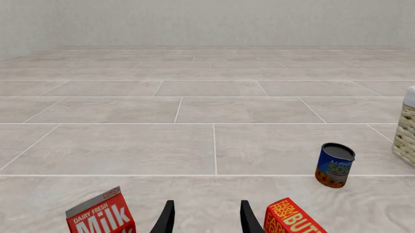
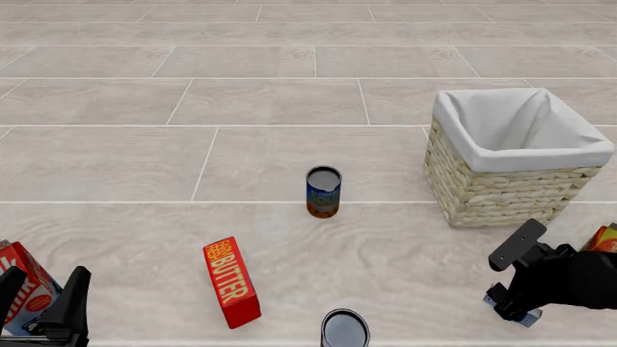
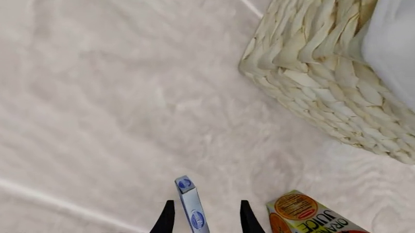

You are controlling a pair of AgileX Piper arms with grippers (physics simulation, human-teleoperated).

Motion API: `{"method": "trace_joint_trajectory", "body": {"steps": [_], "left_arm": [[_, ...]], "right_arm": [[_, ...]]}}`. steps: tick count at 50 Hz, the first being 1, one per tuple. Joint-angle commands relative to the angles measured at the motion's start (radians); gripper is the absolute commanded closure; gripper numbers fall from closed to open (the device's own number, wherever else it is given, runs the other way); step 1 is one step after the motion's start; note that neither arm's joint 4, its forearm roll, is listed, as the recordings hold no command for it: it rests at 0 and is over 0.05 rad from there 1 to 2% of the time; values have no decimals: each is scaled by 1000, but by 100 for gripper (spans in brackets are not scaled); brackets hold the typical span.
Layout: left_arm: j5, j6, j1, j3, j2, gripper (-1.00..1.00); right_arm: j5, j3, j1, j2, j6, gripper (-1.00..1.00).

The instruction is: Pick the cream cheese and place it in the basket.

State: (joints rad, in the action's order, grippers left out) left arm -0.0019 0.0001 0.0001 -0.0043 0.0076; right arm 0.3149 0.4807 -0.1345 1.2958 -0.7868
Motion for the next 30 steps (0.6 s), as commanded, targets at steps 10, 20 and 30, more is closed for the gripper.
{"method": "trace_joint_trajectory", "body": {"steps": [10, 20, 30], "left_arm": [[0, 0, 0, 0, 0, -100], [0, 0, 0, 0, 0, -100], [0, 0, 0, 0, 0, -100]], "right_arm": [[-83, -37, -53, 97, -35, -100], [-126, -59, -51, 137, -33, -100], [-154, -82, -46, 152, -32, -100]]}}
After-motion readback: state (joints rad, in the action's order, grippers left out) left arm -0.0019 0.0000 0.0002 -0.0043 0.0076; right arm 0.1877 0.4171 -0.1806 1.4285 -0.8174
